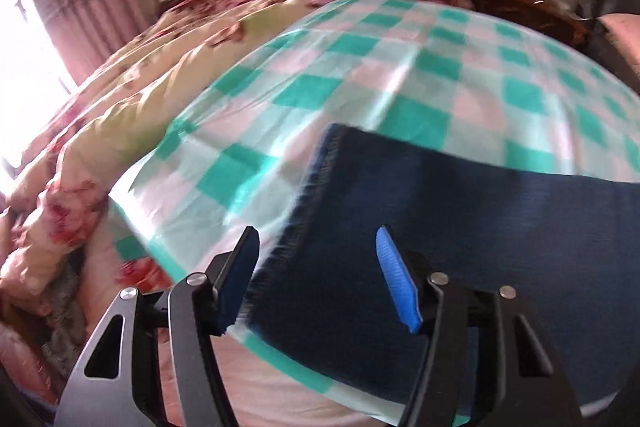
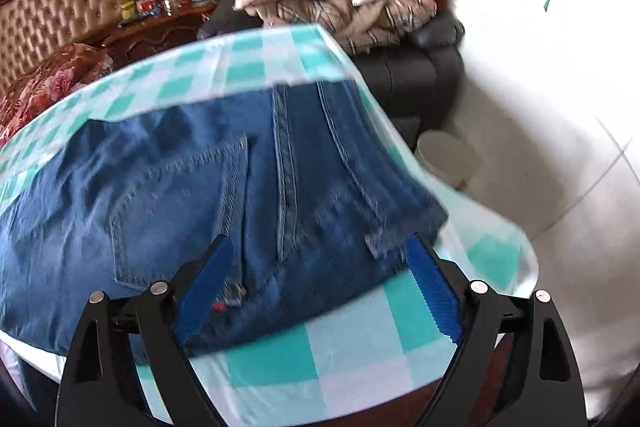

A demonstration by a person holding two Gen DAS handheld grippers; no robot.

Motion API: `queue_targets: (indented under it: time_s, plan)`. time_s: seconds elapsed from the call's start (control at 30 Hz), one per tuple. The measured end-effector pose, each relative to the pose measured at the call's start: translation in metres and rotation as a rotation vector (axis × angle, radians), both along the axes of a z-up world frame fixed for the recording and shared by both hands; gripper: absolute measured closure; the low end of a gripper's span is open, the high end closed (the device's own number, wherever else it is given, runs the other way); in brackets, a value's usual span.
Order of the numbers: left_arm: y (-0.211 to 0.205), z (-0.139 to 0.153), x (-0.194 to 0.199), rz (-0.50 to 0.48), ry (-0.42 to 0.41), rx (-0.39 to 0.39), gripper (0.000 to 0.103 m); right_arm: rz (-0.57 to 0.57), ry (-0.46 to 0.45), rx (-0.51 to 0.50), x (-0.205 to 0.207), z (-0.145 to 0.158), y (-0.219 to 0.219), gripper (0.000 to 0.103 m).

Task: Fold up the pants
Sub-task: 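Bring the left tool to the folded jeans edge while the right tool nears the back pocket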

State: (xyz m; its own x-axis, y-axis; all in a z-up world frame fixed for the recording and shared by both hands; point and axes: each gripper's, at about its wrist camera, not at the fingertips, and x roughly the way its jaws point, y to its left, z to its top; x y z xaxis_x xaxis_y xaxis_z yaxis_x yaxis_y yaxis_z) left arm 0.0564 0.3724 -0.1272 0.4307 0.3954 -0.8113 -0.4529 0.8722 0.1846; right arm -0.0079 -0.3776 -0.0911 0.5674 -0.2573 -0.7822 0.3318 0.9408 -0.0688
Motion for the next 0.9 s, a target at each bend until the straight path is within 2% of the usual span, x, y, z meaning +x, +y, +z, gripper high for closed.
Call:
queue_targets:
  time_s: [0.03, 0.1, 0.2, 0.27, 0.33, 0.37, 0.47, 0.57, 0.63, 0.7, 0.73, 0.8, 0.83, 0.9]
  plan:
    - [0.001, 0.002, 0.0, 0.019, -0.011, -0.012, 0.044, 0.002, -0.003, -0.009, 0.002, 0.002, -0.002, 0.018]
    - [-0.01, 0.008, 0.002, -0.023, -0.047, -0.02, 0.044, 0.012, -0.019, -0.035, 0.008, 0.002, -0.011, 0.018]
    - [-0.048, 0.018, 0.01, -0.152, -0.087, -0.016, 0.044, -0.032, 0.074, -0.099, 0.021, -0.018, -0.034, 0.022]
    - [-0.075, 0.026, 0.01, -0.208, -0.119, -0.025, 0.044, -0.111, 0.144, -0.077, 0.022, -0.028, -0.058, 0.026]
    - [-0.111, 0.035, 0.009, -0.286, -0.147, -0.053, 0.044, -0.134, 0.101, -0.012, 0.011, -0.017, -0.073, 0.03]
    - [-0.129, 0.038, 0.012, -0.32, -0.156, -0.068, 0.044, -0.131, 0.062, -0.013, 0.011, -0.007, -0.073, 0.03]
    - [-0.212, 0.046, 0.013, -0.503, -0.186, -0.176, 0.042, -0.055, -0.004, -0.021, 0.026, 0.013, -0.063, 0.03]
    - [-0.309, 0.045, 0.009, -0.677, -0.181, -0.284, 0.042, 0.034, -0.037, 0.029, 0.056, 0.019, -0.048, 0.032]
    - [-0.377, 0.04, -0.001, -0.803, -0.164, -0.35, 0.043, 0.105, -0.047, 0.007, 0.08, 0.015, -0.032, 0.035]
    - [-0.428, 0.035, -0.009, -0.887, -0.146, -0.373, 0.043, 0.136, -0.022, -0.04, 0.105, 0.002, -0.022, 0.04]
    - [-0.455, 0.03, -0.016, -0.921, -0.134, -0.359, 0.045, 0.131, -0.002, -0.046, 0.11, -0.002, -0.021, 0.047]
    - [-0.489, 0.016, -0.025, -0.958, -0.088, -0.356, 0.049, 0.097, 0.087, -0.066, 0.126, -0.028, -0.029, 0.05]
    - [-0.497, 0.009, -0.026, -0.965, -0.056, -0.363, 0.05, 0.097, 0.093, -0.049, 0.127, -0.034, -0.031, 0.049]
    - [-0.502, -0.007, -0.028, -0.952, -0.004, -0.354, 0.053, 0.076, 0.046, -0.034, 0.114, -0.026, -0.031, 0.05]
